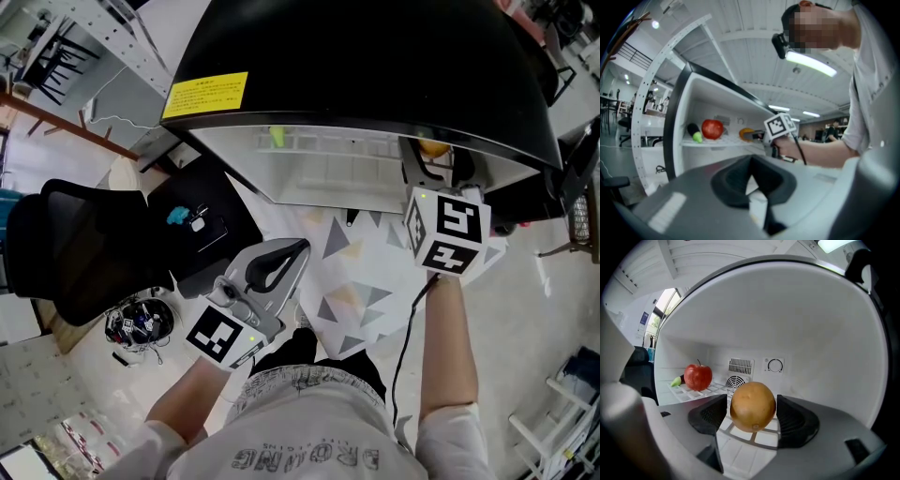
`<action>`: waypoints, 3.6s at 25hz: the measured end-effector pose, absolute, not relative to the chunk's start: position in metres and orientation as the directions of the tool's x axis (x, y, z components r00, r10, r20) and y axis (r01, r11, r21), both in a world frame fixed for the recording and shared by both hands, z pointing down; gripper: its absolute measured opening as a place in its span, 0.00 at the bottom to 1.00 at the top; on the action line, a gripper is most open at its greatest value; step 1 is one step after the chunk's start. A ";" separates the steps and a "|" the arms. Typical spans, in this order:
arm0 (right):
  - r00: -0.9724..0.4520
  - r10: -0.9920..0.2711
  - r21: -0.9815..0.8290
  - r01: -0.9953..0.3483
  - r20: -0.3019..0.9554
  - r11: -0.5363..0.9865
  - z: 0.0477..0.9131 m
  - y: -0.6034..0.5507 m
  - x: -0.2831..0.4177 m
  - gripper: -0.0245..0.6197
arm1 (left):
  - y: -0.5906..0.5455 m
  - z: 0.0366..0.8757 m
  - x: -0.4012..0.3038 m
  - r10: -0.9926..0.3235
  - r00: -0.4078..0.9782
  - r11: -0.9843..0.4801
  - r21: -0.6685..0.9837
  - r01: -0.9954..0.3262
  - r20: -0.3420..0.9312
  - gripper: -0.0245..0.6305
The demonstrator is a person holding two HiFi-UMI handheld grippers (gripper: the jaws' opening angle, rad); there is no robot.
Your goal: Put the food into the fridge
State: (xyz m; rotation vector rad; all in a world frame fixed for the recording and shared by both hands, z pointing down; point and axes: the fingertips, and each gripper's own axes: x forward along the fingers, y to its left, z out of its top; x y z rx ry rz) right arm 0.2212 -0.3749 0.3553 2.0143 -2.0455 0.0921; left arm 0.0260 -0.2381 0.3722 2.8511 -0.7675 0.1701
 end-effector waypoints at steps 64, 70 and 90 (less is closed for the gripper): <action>-0.136 -0.979 0.075 -0.986 0.150 0.149 0.317 -0.179 0.159 0.13 | -0.162 0.310 -0.016 -0.486 0.873 -0.872 0.045 -0.488 0.040 0.05; -0.145 -0.975 0.052 -0.986 0.170 0.156 0.327 -0.165 0.155 0.09 | -0.161 0.310 -0.019 -0.490 0.871 -0.869 0.051 -0.491 0.036 0.05; -0.235 -0.954 0.002 -0.971 0.184 0.239 0.341 -0.147 0.125 0.04 | -0.160 0.317 -0.021 -0.498 0.866 -0.864 0.062 -0.500 0.052 0.05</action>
